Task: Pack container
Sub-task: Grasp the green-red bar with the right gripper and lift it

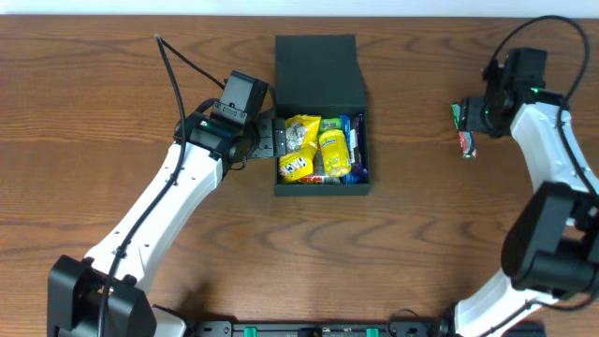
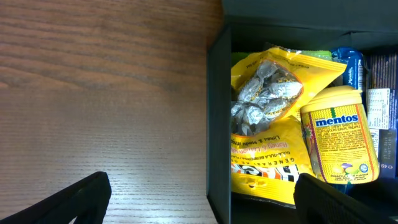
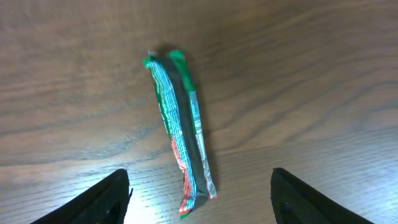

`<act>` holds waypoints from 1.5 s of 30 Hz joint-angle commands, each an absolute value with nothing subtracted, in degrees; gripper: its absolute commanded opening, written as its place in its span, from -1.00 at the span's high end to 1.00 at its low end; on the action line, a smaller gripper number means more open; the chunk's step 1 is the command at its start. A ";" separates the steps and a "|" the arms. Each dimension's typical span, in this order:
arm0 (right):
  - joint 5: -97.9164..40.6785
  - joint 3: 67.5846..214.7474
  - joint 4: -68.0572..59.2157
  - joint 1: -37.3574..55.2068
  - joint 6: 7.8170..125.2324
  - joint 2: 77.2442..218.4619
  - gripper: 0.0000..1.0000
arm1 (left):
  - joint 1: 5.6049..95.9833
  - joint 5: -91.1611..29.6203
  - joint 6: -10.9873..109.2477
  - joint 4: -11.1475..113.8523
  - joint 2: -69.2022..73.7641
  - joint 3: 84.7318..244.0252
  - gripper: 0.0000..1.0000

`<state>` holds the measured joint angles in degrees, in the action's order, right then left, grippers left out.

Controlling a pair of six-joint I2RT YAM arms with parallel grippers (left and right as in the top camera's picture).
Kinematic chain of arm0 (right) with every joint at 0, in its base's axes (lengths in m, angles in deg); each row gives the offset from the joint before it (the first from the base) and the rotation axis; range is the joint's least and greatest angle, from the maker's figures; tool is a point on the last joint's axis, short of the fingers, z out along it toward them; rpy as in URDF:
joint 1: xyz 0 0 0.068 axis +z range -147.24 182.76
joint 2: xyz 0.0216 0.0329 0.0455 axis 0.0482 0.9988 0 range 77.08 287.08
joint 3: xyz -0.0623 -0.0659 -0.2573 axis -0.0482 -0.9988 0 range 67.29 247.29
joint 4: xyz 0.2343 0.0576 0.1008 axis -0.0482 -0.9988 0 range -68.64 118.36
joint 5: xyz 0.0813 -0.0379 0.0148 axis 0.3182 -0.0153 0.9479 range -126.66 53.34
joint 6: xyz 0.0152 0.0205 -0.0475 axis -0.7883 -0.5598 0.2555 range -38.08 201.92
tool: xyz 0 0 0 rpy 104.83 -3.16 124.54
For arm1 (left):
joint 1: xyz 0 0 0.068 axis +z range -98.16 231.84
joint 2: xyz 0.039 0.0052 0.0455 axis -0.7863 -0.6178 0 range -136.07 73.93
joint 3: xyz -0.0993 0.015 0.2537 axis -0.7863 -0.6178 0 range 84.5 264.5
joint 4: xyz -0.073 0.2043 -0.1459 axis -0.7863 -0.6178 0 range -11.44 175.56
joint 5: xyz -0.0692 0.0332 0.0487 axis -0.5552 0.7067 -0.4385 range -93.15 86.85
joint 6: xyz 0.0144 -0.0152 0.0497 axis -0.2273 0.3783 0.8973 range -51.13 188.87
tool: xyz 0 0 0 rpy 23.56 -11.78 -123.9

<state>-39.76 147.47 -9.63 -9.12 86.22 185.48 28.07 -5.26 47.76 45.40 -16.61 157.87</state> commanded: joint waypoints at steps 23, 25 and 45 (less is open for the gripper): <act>-35.73 146.75 -5.63 -9.42 87.27 196.63 -0.22 | 28.29 -4.26 48.31 45.33 -16.33 158.80 -0.90; -35.45 146.75 -5.68 -9.42 87.05 197.13 -0.22 | 28.29 -4.26 48.31 45.33 -16.33 158.80 -0.90; -20.72 150.47 -9.00 -6.78 80.23 195.29 0.97 | 28.31 -3.95 49.69 45.24 -16.29 158.83 -0.90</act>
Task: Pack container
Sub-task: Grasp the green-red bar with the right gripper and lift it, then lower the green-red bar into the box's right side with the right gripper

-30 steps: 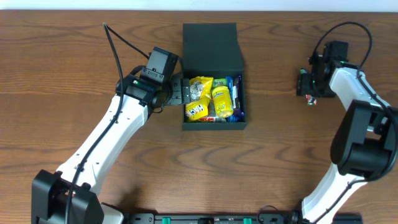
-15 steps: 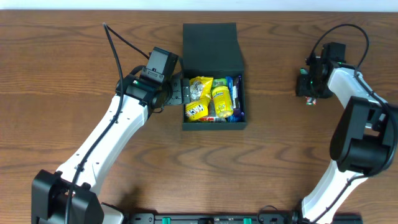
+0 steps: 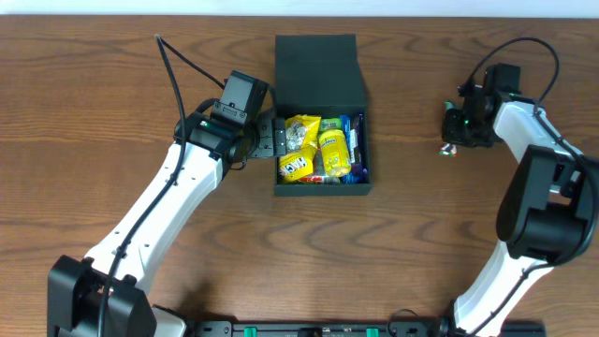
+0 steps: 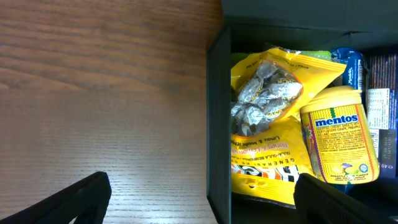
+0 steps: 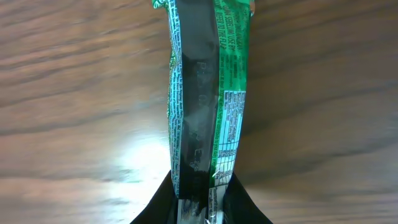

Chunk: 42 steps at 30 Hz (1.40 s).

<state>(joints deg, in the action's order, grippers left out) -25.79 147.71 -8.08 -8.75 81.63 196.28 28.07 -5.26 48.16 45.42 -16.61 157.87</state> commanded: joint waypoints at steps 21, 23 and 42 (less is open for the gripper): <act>-31.58 160.80 -16.43 25.09 133.43 187.97 0.87 | 32.05 -2.51 57.01 45.02 1.37 158.91 -0.91; -30.14 160.80 -16.45 25.09 135.72 188.87 0.78 | 32.05 -2.51 57.75 45.00 2.93 158.91 -0.90; -36.65 160.72 -8.82 24.80 121.98 192.69 -0.99 | 32.05 -2.55 57.75 43.74 3.45 158.87 -0.91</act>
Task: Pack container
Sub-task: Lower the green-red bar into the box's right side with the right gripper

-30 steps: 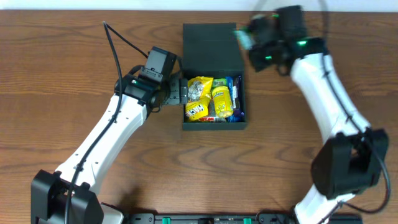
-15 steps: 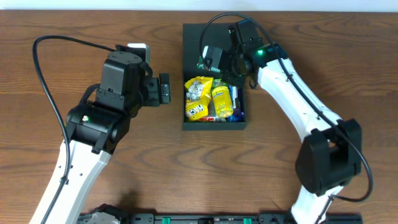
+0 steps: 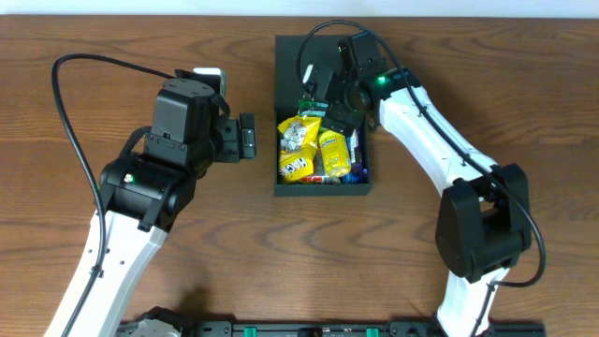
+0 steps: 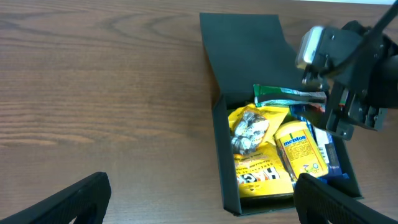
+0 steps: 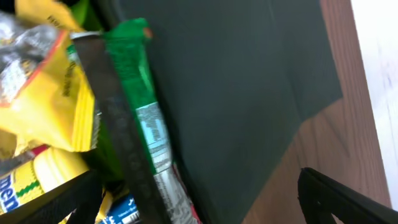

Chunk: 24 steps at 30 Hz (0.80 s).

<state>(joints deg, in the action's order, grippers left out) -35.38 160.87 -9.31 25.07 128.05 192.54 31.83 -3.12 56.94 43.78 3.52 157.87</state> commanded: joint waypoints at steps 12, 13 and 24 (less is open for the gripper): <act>-17.42 160.74 -6.46 24.67 117.65 189.57 0.97 | 32.05 -2.55 57.75 43.34 3.45 158.87 -0.91; -16.54 160.72 -5.96 24.52 116.97 189.59 0.97 | 32.05 -2.55 57.75 43.34 3.45 158.87 -0.90; -17.07 160.70 -0.80 21.94 108.05 195.32 0.97 | 32.05 -2.55 57.75 43.34 3.45 158.87 -0.90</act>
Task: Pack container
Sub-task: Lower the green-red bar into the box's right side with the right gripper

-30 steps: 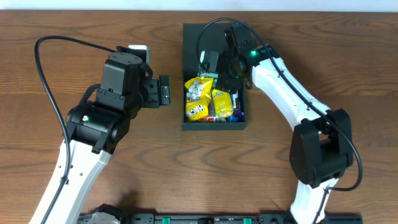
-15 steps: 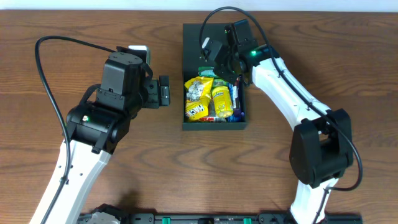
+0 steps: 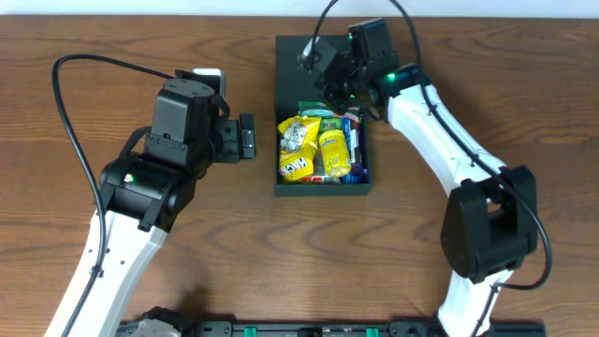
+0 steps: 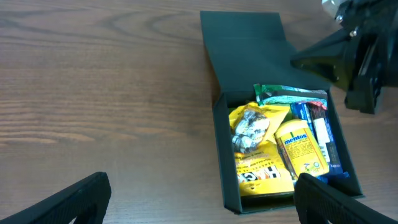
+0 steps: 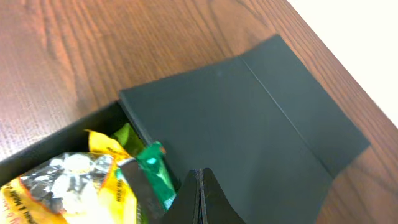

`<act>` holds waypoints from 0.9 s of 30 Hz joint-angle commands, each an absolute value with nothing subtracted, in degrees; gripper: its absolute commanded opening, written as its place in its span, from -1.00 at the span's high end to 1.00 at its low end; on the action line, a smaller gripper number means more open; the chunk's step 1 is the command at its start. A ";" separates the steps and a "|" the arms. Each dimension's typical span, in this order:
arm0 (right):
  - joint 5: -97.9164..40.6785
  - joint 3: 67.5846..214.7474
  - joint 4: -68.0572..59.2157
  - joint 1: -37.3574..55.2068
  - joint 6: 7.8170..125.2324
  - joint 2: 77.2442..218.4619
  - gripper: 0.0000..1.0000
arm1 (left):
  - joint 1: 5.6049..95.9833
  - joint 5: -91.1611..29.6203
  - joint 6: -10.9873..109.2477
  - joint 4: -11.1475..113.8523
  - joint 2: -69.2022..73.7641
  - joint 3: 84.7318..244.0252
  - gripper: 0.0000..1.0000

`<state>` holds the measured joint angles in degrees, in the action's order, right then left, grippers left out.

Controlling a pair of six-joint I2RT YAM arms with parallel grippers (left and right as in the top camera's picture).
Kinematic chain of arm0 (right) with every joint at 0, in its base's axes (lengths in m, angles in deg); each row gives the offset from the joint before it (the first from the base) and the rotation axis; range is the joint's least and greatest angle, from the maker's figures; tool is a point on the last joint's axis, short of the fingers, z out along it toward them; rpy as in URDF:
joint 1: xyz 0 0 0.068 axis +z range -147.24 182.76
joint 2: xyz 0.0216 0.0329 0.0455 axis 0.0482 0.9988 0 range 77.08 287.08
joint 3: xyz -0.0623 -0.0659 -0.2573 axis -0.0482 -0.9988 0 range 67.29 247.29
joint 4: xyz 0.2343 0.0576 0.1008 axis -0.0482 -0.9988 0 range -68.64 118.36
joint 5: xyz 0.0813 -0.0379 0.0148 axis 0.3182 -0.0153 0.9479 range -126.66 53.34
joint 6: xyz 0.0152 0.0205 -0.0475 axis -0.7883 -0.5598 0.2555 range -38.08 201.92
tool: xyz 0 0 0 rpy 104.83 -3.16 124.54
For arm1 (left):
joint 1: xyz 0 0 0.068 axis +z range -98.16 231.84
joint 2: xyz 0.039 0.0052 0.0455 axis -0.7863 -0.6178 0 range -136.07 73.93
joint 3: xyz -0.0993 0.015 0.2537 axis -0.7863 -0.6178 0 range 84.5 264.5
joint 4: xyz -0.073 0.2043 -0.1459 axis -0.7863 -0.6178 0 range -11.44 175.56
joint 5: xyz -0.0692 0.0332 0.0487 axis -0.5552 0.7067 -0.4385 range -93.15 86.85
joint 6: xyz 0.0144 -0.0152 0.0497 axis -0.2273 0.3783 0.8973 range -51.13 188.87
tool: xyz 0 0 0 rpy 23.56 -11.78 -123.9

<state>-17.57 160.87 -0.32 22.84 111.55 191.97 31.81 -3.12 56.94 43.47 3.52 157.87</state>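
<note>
The black box (image 3: pixel 277 161) stands open at mid table, its lid (image 3: pixel 318 61) lying flat behind it. Inside are a yellow candy bag (image 4: pixel 252 146), a yellow Mentos tub (image 4: pixel 300 149) and blue packs. The green wrapped bar (image 4: pixel 289 94) lies across the far end of the box, also seen as the green bar (image 5: pixel 155 171). My right gripper (image 5: pixel 200 183) is shut and empty, hovering over the lid's hinge just beyond the bar. My left gripper (image 4: pixel 199 205) is open, held high to the left of the box.
Brown wooden table (image 3: pixel 468 243) all round the box. The left arm (image 3: pixel 150 187) reaches in from the lower left, the right arm (image 3: pixel 440 103) from the right. The table's far edge (image 5: pixel 348 56) runs just behind the lid.
My right gripper was open by the green bar inside the box. Now it is shut and empty, raised over the lid's hinge. The bar stays in the box. The left arm is unchanged.
The green bar first lay on the table at the right under my open right gripper, my left gripper low at the box's left wall. Then the right gripper was shut on the bar. Later the bar lay in the box, left arm raised. Now the right gripper is shut and empty.
</note>
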 commanded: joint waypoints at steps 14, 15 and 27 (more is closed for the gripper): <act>-14.75 160.70 -9.24 22.25 108.36 199.58 0.98 | 32.05 -2.53 57.75 42.84 3.45 158.87 -0.91; -14.75 160.70 -10.35 22.33 108.34 199.58 0.97 | 32.05 -2.55 57.75 42.71 3.45 158.87 -0.90; -13.83 160.96 -11.05 22.33 105.04 194.46 0.97 | 32.05 -2.53 57.77 42.66 3.43 158.85 -0.91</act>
<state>-14.38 162.03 -10.33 21.72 106.54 197.04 31.88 -3.12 56.94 42.86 3.52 157.87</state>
